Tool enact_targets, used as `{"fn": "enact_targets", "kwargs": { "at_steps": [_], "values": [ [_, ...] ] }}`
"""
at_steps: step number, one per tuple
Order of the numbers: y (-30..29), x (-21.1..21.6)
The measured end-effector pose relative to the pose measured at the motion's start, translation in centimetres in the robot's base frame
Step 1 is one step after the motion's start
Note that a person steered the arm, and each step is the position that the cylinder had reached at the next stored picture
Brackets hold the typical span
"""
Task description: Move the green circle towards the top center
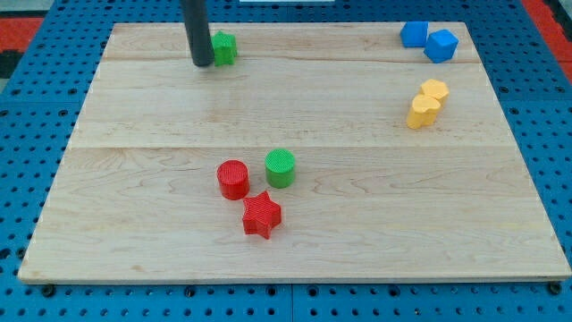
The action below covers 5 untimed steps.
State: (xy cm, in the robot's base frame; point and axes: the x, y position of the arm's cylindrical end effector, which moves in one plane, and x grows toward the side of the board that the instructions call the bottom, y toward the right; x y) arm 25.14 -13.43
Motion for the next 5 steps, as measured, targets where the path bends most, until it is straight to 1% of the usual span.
{"fn": "enact_targets", "kwargs": {
  "at_steps": [1, 2, 3, 4, 5],
  "values": [
    [8.8, -0.5],
    [10.4, 2.1],
    [17.8, 11.0],
    [26.9, 21.3],
    [19.7, 27.3]
  ]
}}
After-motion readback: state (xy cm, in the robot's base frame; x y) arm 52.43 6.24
